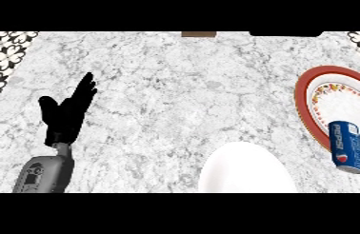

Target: Pick the can from the plate and place it in the plate

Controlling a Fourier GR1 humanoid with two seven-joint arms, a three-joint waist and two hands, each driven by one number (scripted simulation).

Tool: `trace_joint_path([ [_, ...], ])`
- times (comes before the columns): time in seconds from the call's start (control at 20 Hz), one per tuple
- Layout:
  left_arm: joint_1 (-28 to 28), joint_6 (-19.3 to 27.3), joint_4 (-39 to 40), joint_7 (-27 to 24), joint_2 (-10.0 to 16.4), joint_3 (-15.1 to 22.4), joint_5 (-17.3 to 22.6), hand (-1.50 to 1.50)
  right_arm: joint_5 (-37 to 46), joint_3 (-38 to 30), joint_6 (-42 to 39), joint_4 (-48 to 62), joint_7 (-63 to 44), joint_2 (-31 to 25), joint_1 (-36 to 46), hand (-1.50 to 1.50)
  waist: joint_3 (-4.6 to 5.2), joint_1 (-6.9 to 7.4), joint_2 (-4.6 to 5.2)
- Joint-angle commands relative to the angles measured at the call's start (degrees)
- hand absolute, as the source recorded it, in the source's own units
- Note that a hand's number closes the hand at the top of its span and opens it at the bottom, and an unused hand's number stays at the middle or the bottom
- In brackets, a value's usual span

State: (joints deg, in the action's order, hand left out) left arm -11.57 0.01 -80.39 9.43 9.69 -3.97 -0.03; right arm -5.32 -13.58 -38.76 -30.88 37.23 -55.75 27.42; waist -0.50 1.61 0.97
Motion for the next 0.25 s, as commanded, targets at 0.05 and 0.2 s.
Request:
trace_joint_path([
  [0.05, 0.09, -0.65, -0.08, -1.02, 1.24, -0.68, -0.02, 0.0, 0.6, 0.98, -10.07, 2.5, 11.09, -1.53, -1.71, -1.5, -0.12, 0.73, 0.23],
  [0.2, 0.64, -1.59, -0.81, 0.68, 1.66, -0.51, 0.56, 0.0, 0.47, 1.88, -10.28, 2.77, 10.92, -2.23, -1.83, -1.5, -0.12, 1.06, 0.11],
])
